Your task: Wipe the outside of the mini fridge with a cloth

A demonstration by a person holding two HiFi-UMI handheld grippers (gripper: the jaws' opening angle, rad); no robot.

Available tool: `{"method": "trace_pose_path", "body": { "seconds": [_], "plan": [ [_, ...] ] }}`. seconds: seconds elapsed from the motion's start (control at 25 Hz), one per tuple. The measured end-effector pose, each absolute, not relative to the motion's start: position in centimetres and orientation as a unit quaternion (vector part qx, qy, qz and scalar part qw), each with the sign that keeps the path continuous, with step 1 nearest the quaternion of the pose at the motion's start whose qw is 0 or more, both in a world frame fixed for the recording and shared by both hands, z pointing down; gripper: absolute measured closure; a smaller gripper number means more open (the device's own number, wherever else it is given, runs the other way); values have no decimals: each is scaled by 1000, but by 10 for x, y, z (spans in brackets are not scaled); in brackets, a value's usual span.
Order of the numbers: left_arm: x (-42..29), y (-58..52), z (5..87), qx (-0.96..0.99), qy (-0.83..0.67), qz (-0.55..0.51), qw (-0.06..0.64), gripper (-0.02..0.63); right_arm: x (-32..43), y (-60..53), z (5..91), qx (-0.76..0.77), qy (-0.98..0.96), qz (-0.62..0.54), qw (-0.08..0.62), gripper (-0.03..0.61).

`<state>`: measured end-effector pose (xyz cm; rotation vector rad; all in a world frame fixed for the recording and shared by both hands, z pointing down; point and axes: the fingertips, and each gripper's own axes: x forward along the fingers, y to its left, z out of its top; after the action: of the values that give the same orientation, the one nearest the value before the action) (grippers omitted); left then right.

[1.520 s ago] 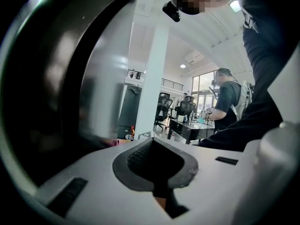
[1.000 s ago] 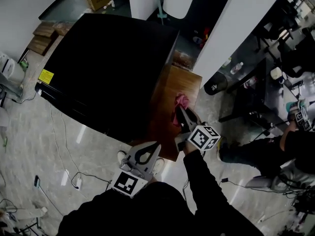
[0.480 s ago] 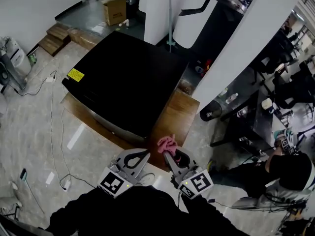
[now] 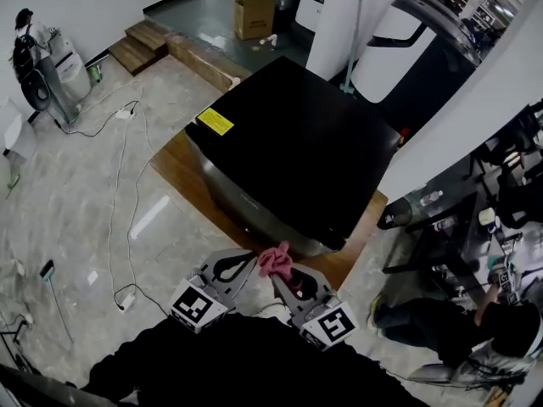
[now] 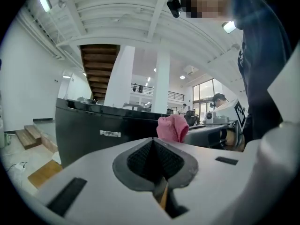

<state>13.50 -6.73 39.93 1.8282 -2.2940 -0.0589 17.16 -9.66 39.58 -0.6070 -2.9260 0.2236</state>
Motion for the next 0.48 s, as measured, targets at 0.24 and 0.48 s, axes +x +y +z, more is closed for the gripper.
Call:
{"method": "trace_pose_path", "body": {
  "seconds": [0.24, 0.48],
  "plan": [
    [55, 46, 401, 596, -799, -11, 77, 607, 91, 7, 400, -230, -968, 56, 88, 500],
    [-16, 148, 399, 582, -810, -24, 71, 607, 11, 103, 400, -237, -968, 44, 76, 500]
  ]
}}
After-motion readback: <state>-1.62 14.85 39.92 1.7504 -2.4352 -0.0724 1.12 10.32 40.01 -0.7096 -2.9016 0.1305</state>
